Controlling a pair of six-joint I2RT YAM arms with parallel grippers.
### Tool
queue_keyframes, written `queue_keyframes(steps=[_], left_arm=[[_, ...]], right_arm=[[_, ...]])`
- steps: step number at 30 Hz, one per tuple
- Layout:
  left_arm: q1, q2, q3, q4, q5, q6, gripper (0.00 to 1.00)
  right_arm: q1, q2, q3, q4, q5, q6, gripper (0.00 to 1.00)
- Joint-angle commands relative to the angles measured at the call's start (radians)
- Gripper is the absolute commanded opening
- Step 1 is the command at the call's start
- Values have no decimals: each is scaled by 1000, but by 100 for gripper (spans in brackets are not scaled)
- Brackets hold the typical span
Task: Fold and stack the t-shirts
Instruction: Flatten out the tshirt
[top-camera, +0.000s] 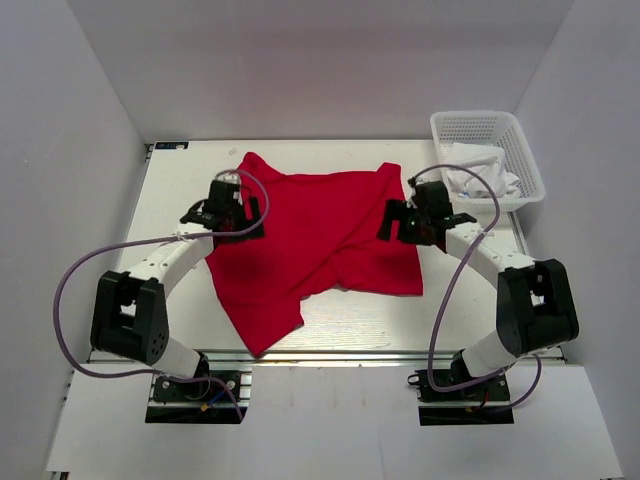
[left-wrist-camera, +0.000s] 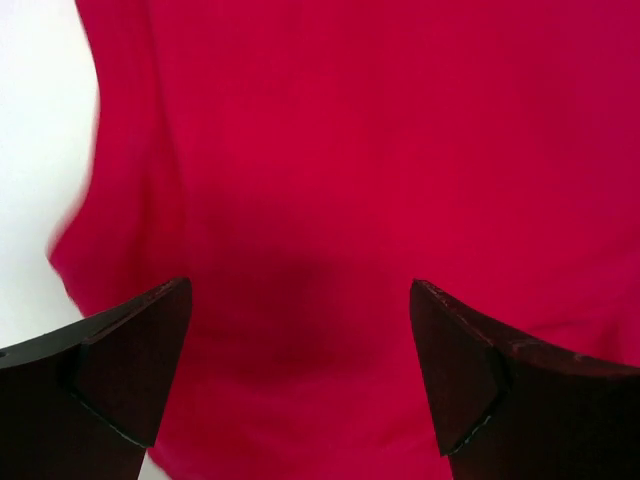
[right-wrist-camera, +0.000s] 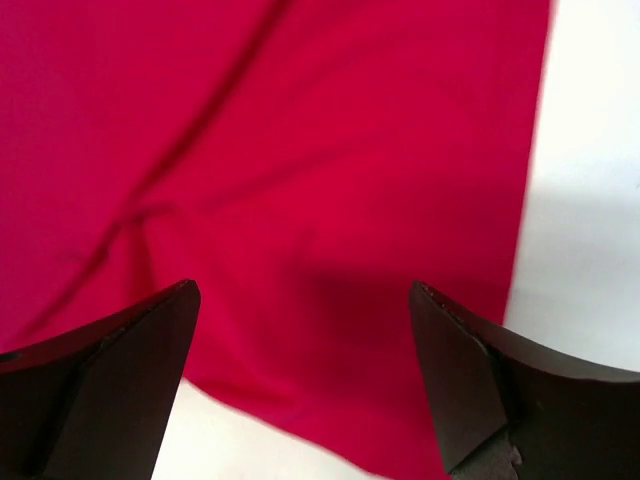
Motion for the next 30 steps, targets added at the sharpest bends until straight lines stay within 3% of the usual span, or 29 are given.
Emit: queue_keyframes(steps=[1, 4, 10, 20, 26, 30], left_arm=[[0, -15, -75, 28, 25, -38, 100], [0, 45, -75, -10, -36, -38, 100], [23, 165, -75, 42, -23, -38, 100], [95, 545, 210, -33, -75, -37, 100], [120, 654, 456, -81, -11, 37, 100], [109, 608, 546, -59, 40, 106, 100]], right_arm=[[14, -9, -41, 7, -60, 43, 90], [14, 52, -47, -2, -51, 56, 90], [3, 172, 6, 0, 36, 93, 90], [-51, 410, 268, -138, 308, 99, 90], [-74, 512, 432, -129, 247, 18, 90], [-63, 479, 493, -99, 169, -109, 90]])
